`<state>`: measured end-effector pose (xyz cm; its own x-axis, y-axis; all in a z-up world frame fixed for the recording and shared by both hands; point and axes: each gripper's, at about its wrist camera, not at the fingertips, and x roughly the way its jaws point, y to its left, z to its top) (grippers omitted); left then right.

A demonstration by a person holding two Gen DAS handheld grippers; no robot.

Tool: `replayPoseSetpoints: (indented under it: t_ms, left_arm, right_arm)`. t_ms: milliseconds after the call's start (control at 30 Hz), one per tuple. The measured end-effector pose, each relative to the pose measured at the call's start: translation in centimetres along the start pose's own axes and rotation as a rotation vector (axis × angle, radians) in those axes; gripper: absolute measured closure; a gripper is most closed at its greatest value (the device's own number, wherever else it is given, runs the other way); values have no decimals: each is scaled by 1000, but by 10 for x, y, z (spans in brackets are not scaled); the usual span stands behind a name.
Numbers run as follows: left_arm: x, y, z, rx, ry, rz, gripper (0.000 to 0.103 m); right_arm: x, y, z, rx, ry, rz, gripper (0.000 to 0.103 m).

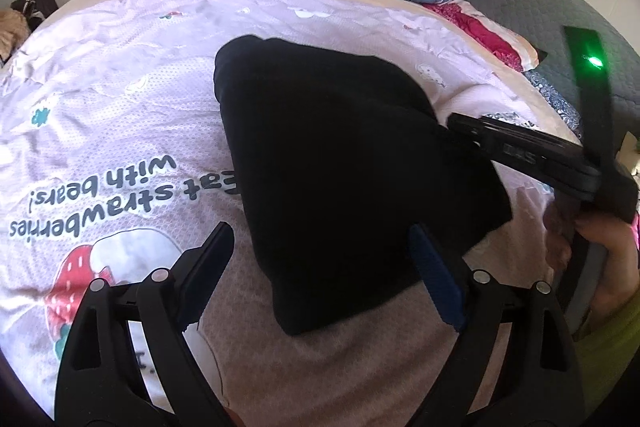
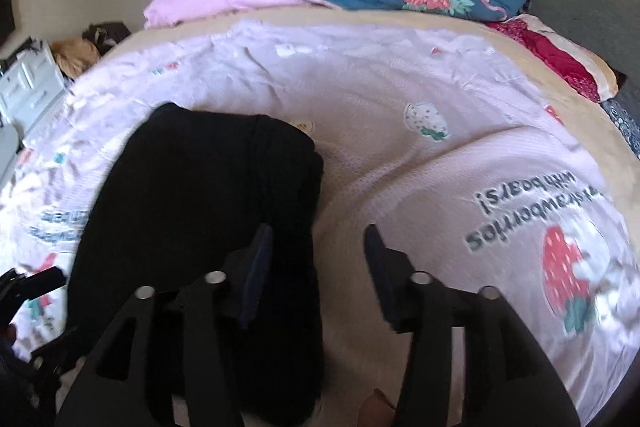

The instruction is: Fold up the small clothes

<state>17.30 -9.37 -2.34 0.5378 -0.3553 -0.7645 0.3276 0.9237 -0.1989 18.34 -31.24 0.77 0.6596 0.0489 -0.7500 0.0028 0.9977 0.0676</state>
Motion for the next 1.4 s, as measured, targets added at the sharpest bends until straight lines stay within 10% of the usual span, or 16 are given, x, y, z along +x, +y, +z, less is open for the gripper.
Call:
replayPoseSetpoints:
  t_ms: [333, 967, 1400]
  left_arm:
    - [-52, -2, -23, 2, -74, 12, 9]
    - [-83, 10, -105, -9, -122, 45, 9]
    - [-86, 13, -108, -13, -123, 72, 9]
  right_arm:
    - [-106, 17, -52, -8, -195, 34, 6]
    - [-147, 41, -160, 61, -236, -22, 4]
    - [-133, 45, -167, 42, -185, -50, 4]
